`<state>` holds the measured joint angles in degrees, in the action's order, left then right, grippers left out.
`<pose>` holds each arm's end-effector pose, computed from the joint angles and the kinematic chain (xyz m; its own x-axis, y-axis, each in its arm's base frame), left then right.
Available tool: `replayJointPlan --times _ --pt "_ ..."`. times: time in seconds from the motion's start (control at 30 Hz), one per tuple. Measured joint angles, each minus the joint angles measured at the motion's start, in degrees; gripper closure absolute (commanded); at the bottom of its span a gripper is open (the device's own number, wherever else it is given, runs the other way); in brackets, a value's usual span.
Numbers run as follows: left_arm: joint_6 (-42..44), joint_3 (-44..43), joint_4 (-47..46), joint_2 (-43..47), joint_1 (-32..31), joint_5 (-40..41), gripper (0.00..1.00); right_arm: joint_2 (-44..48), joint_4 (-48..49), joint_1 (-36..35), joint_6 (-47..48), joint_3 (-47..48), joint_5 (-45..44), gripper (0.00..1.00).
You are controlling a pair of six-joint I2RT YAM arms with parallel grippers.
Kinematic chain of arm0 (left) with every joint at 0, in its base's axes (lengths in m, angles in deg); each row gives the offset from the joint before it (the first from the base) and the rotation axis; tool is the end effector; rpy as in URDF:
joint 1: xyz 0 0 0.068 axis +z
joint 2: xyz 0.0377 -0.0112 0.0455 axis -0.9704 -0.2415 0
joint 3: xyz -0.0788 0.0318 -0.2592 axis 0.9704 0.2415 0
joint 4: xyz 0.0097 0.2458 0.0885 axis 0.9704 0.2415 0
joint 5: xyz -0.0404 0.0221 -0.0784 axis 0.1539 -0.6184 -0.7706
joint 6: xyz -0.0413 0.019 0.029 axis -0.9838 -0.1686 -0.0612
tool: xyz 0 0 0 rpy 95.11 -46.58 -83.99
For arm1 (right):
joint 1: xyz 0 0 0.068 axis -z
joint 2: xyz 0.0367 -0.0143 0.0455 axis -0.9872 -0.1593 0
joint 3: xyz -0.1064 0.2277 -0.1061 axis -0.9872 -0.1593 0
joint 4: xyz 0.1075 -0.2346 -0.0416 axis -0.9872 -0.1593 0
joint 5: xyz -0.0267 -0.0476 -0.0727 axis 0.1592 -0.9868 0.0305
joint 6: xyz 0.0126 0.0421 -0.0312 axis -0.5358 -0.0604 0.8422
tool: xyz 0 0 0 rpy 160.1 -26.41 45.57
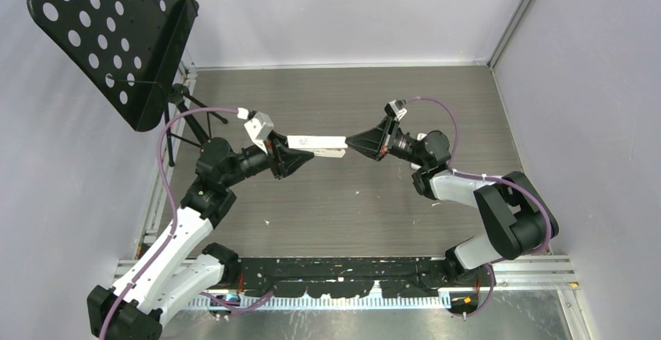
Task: Load the batteries into the remote control
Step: Remove the battery cover from the remote control, then place the battery cover at the center of the board.
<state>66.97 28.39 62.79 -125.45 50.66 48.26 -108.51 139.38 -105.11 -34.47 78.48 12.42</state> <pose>0.1639 -0.1010 0.3346 -0.1943 -0.1509 -0.9693 0.8584 0.4520 -0.2425 0.2477 0.1393 0.2516 -0.9095 0.3641 -0.2006 -0.2764 -0.1693 0.9460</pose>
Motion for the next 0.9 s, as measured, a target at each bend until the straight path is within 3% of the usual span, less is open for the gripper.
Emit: replayJointPlan --times 0.3,0.6,0.7,0.83,0.87,0.9 --pt "0.22 0.13 4.13 1.97 0.0 2.67 1.0 0.0 -3.39 1.7 2.82 -0.7 -1.95 1.0" --pt "0.26 1.42 9.81 5.22 0.0 6.78 1.0 -2.16 -6.8 7.65 6.27 -7.65 -5.66 1.0" --pt "0.59 2.08 12.28 6.34 0.0 8.07 1.0 -2.21 -10.88 8.63 9.66 -9.42 -7.58 1.0" --pt "1.03 2.25 13.55 6.73 0.0 9.16 1.0 -1.11 -24.55 8.76 18.75 -9.99 -12.28 1.0" --pt "0.98 2.25 13.55 6.62 0.0 9.22 1.0 -0.07 -29.05 8.76 21.49 -9.99 -13.97 0.94" --pt "0.94 2.25 13.53 6.38 0.0 9.25 1.0 1.44 -33.77 8.76 24.17 -9.99 -15.56 0.76"
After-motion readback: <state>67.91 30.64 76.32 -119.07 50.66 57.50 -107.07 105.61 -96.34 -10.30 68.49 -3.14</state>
